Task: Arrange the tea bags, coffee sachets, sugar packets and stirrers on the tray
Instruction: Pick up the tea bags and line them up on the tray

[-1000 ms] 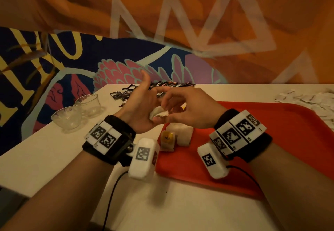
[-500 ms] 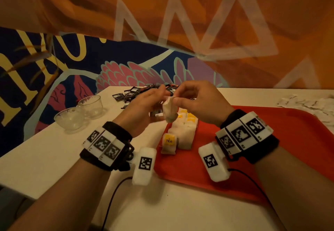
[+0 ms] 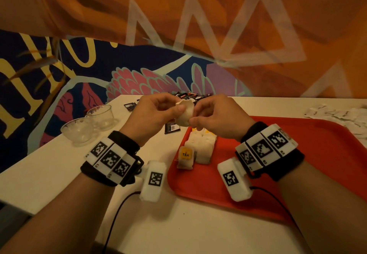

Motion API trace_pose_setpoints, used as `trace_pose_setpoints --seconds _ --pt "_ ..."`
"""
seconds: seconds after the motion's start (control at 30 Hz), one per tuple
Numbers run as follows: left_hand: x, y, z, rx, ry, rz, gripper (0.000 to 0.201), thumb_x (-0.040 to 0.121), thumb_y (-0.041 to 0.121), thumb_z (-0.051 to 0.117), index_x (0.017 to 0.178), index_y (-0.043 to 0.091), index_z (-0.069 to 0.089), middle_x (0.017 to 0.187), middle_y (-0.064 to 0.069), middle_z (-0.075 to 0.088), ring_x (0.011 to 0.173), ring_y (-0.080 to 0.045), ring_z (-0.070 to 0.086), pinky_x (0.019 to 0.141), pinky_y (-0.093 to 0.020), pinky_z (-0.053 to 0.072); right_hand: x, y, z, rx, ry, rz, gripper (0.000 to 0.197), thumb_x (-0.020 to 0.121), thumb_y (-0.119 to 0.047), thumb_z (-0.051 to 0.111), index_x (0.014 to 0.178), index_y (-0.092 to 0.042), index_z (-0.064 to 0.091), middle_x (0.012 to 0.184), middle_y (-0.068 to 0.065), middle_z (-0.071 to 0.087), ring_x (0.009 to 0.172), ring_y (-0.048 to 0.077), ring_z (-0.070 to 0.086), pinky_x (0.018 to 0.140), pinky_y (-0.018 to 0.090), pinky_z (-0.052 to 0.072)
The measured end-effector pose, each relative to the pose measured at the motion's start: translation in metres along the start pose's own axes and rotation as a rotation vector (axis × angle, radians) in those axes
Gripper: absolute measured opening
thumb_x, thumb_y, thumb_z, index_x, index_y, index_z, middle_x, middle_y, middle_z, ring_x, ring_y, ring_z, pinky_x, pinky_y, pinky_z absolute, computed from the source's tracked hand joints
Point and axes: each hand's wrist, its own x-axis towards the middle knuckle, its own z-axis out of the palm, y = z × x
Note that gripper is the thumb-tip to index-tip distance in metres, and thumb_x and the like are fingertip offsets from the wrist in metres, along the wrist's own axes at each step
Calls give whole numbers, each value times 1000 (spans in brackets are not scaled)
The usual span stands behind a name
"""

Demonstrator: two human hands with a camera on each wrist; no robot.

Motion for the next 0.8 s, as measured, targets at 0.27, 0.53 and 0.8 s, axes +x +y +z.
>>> trace_pose_setpoints --seconds 0.27,0.53,0.8 --pt "4 10 -12 381 -197 -28 5 89 19 68 91 23 68 81 6 73 74 -6 69 65 -17 56 -4 -3 -8 -198 -223 107 4 85 -26 75 86 -24 72 73 -7 72 66 1 66 61 15 45" --pt "5 -4 18 470 -614 -278 9 90 11 71 90 17 64 79 -1 72 73 -16 70 73 -30 61 -2 5 -15 -282 -174 179 12 84 -32 76 94 -27 72 81 -19 59 78 -1 56 79 25 48" --pt "12 -14 50 770 -767 -238 13 90 19 72 86 25 62 68 12 66 62 -7 61 64 -22 48 -3 4 -22 -271 -180 196 15 85 -30 75 98 -24 72 88 -7 71 80 6 67 64 21 46"
